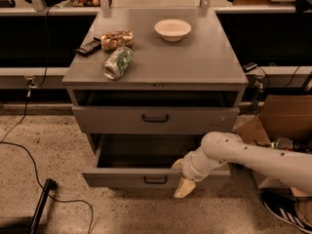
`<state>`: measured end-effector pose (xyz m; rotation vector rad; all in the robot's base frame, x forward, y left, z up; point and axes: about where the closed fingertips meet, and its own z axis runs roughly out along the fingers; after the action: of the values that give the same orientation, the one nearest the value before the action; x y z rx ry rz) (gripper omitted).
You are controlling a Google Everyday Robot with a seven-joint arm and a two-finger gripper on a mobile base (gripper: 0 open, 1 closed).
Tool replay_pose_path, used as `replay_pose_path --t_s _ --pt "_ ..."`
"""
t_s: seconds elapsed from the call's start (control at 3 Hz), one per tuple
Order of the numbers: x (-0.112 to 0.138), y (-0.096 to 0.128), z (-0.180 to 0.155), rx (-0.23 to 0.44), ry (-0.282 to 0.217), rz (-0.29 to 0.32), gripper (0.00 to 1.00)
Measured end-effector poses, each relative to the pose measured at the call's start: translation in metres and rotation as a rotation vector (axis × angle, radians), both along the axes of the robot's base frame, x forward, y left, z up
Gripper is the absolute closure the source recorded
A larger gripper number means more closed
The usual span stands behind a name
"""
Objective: Open middle drawer
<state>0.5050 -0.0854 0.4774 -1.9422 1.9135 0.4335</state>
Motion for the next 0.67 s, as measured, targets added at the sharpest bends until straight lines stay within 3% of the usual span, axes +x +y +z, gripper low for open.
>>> replay_pose_path --t_s 0.33,0.67 --pt "-0.0087 -0.0007 0.0164 0.029 -0.030 0.000 0.13" --pt "-0.0073 -0.0059 0.0231 0.022 -0.052 -0.024 0.00"
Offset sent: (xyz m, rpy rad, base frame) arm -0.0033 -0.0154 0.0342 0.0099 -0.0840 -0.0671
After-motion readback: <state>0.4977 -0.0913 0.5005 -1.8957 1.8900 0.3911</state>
